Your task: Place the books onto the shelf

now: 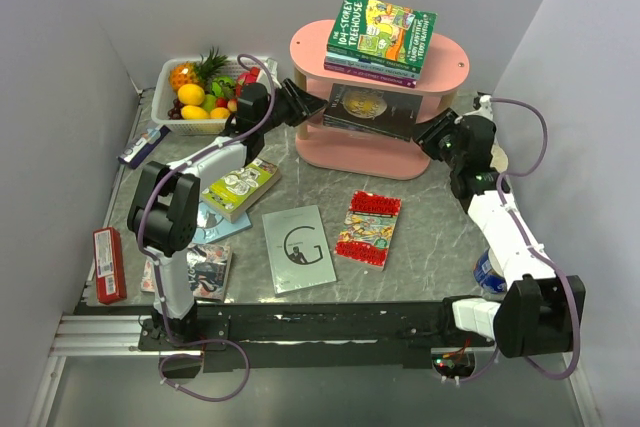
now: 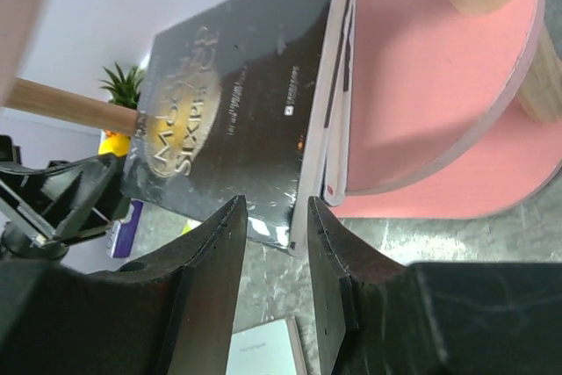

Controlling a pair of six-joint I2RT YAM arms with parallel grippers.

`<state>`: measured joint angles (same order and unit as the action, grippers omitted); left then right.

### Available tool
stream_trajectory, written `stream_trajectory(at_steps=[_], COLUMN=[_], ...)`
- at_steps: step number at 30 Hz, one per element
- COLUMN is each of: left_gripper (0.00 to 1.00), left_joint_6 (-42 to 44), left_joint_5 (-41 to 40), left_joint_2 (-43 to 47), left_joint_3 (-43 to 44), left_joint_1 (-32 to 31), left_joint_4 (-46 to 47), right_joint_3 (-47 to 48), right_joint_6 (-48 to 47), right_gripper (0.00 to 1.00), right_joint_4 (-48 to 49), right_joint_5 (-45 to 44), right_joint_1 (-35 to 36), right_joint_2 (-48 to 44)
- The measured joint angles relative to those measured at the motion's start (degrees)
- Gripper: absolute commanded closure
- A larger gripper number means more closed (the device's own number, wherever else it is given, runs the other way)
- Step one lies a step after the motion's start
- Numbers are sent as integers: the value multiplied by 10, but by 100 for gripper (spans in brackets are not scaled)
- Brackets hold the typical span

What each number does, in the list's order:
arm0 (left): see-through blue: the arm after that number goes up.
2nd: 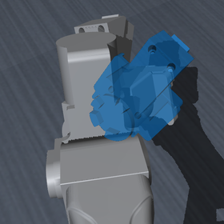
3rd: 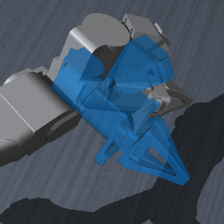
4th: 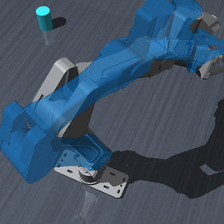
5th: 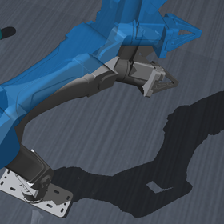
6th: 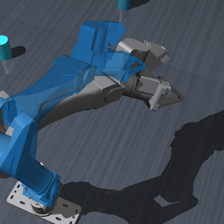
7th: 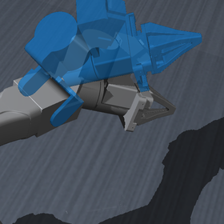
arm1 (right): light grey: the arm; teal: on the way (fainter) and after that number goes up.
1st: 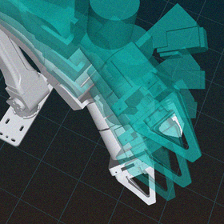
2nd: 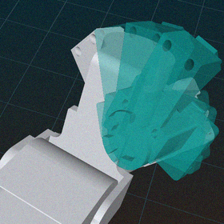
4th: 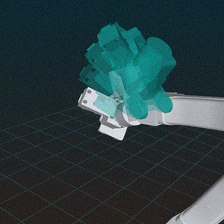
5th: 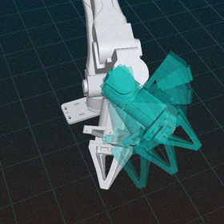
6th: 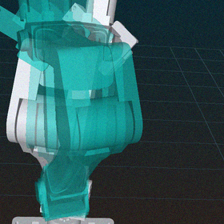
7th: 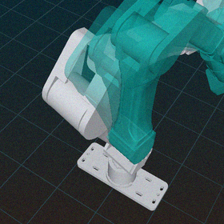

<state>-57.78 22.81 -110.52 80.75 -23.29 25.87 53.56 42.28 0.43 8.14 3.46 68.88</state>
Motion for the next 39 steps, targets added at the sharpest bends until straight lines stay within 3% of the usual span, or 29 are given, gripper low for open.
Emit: stream_trajectory(at_steps=[23, 39], left_gripper=[62, 73], left_joint_6=[-3, -4], left_joint_5=[24, 26], left_joint_2=[0, 10], left_joint_3=[-18, -34], left_joint_1=[0, 1], left_joint_4=[23, 32], right_joint_3=[24, 57], right_joint_6=[-2, -12], right_gripper=[65, 67], right_joint_4=[-1, -22], right_joint_5=[22, 18], right_joint_1=[5, 5], right_joint_2=[51, 74])
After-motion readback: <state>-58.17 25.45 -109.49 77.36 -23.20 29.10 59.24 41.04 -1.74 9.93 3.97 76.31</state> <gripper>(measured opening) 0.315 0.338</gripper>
